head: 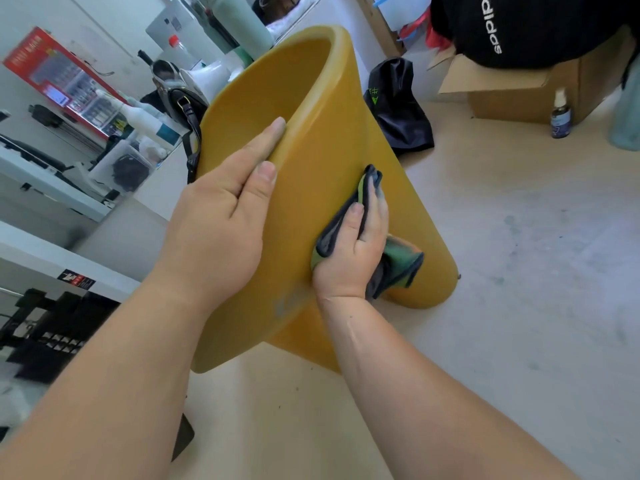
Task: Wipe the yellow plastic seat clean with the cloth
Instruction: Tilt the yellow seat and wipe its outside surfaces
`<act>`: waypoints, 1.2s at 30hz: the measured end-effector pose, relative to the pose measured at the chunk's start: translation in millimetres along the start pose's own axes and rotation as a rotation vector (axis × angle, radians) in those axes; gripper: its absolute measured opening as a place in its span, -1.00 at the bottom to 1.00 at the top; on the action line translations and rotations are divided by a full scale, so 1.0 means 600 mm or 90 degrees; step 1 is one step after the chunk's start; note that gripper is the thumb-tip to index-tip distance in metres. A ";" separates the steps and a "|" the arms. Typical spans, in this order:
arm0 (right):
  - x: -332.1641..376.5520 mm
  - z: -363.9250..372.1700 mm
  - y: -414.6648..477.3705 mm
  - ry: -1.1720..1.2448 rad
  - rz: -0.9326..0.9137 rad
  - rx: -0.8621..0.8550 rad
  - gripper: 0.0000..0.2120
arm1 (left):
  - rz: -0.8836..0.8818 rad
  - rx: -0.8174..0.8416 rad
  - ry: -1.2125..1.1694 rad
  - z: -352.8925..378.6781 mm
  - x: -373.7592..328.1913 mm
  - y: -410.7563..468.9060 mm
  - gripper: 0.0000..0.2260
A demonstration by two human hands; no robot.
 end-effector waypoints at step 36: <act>-0.015 -0.084 0.214 0.152 0.103 0.085 -0.57 | 0.023 0.053 -0.135 0.091 -0.107 0.148 -0.63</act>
Point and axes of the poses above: each hand's wrist, its own y-axis towards the middle knuckle, its own z-axis out of the palm, x = y × z, the point moved 6 cm from there along y, towards the middle knuckle, and after that the axes turned 13 degrees about x, right-handed, at the moved point
